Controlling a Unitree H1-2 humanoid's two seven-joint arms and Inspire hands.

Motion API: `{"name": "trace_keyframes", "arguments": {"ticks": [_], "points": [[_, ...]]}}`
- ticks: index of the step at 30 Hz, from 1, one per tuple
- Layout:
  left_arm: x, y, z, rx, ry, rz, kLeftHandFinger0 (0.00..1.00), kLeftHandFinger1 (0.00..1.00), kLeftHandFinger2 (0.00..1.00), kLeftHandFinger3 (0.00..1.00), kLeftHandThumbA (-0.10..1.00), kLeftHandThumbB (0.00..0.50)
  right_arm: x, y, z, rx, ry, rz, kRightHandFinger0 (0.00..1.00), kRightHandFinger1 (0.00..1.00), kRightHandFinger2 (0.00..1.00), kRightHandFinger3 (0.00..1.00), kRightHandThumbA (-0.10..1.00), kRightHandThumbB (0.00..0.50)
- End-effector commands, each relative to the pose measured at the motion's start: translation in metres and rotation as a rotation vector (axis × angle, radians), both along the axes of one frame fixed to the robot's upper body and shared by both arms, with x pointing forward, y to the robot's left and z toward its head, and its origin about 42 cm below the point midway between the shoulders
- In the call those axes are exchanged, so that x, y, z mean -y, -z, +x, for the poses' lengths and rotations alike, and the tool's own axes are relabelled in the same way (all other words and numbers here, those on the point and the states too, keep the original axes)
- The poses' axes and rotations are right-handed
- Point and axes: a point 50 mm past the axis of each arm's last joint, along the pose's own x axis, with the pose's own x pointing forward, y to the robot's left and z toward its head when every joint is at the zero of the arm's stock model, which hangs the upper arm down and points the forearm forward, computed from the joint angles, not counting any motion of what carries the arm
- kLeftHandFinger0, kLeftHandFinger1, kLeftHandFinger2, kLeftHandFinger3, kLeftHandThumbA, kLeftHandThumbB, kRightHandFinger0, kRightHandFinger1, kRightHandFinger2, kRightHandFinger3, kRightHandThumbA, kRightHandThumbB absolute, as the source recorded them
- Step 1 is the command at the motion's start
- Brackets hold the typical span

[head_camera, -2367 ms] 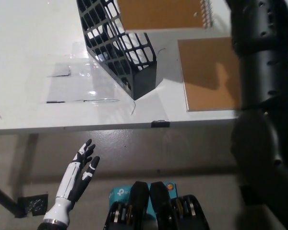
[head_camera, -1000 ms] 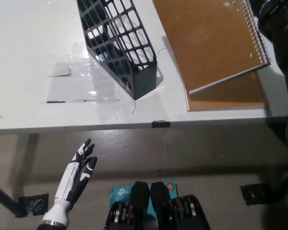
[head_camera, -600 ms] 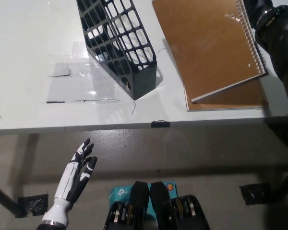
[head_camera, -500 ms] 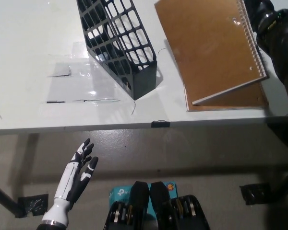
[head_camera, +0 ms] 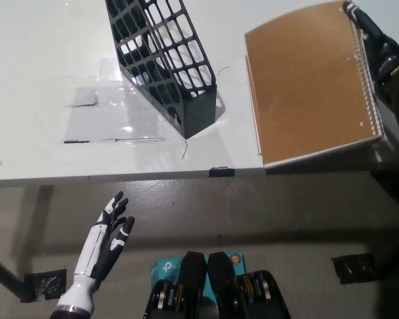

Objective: Use the right hand to pick up a book from the book holder on the left side and put it on another book on the right side

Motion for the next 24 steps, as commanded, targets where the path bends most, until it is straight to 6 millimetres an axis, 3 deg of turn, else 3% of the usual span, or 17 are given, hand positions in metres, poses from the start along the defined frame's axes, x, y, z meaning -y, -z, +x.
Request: {"name": "trace_keyframes", "arguments": {"ticks": [1,2,4,5,8,16,17,18,19,20,21,24], "points": [[0.000,-0.009,0.000,0.046,-0.022,-0.011,0.98,1.00,1.00,1.00,0.87,0.128,0.017,-0.040,0.007,0.130,0.089,-0.027,0.00,0.17,0.89,1.00,-0.10,0.034],[0.000,-0.009,0.000,0.048,-0.023,-0.007,0.98,1.00,1.00,1.00,0.87,0.128,0.016,-0.040,0.007,0.127,0.084,-0.027,0.00,0.16,0.86,1.00,-0.10,0.006],[0.000,-0.009,0.000,0.049,-0.022,-0.005,0.97,1.00,1.00,1.00,0.87,0.125,0.015,-0.040,0.007,0.125,0.086,-0.024,0.00,0.16,0.85,1.00,-0.10,0.002],[0.000,-0.009,0.000,0.051,-0.019,-0.005,0.97,1.00,1.00,1.00,0.87,0.124,0.013,-0.040,0.007,0.129,0.094,-0.024,0.00,0.17,0.86,1.00,-0.10,0.047],[0.002,-0.009,0.001,0.055,-0.012,-0.005,0.95,1.00,1.00,1.00,0.87,0.128,0.013,-0.042,0.008,0.144,0.106,-0.041,0.00,0.17,0.83,1.00,-0.10,0.082],[0.001,-0.009,-0.001,0.052,-0.008,-0.013,0.96,1.00,1.00,1.00,0.88,0.147,0.009,-0.056,0.010,0.144,0.132,0.032,0.00,0.04,0.62,1.00,-0.10,0.107],[0.002,-0.009,-0.001,0.048,-0.011,-0.012,0.97,1.00,1.00,1.00,0.88,0.139,0.008,-0.059,0.011,0.158,0.152,0.039,0.00,0.02,0.60,1.00,-0.10,0.141],[0.002,-0.009,-0.001,0.048,-0.011,-0.013,0.97,1.00,1.00,1.00,0.88,0.138,0.008,-0.062,0.011,0.171,0.173,0.039,0.00,0.07,0.62,1.00,-0.10,0.185],[0.002,-0.009,-0.001,0.048,-0.011,-0.013,0.97,1.00,1.00,1.00,0.88,0.137,0.008,-0.064,0.011,0.208,0.146,0.014,0.42,0.57,1.00,1.00,0.14,0.269],[0.002,-0.010,0.000,0.051,-0.010,-0.014,0.97,1.00,1.00,1.00,0.88,0.137,0.008,-0.067,0.012,0.226,0.135,0.002,0.53,0.73,1.00,1.00,0.17,0.242],[0.002,-0.010,0.000,0.051,-0.012,-0.017,0.97,1.00,1.00,1.00,0.88,0.153,0.006,-0.071,0.012,0.283,0.055,-0.050,1.00,1.00,1.00,1.00,0.49,0.293],[0.002,-0.011,0.000,0.061,-0.010,-0.017,0.96,1.00,1.00,1.00,0.89,0.159,0.004,-0.078,0.012,0.340,0.011,-0.085,1.00,1.00,1.00,1.00,0.63,0.364]]}}
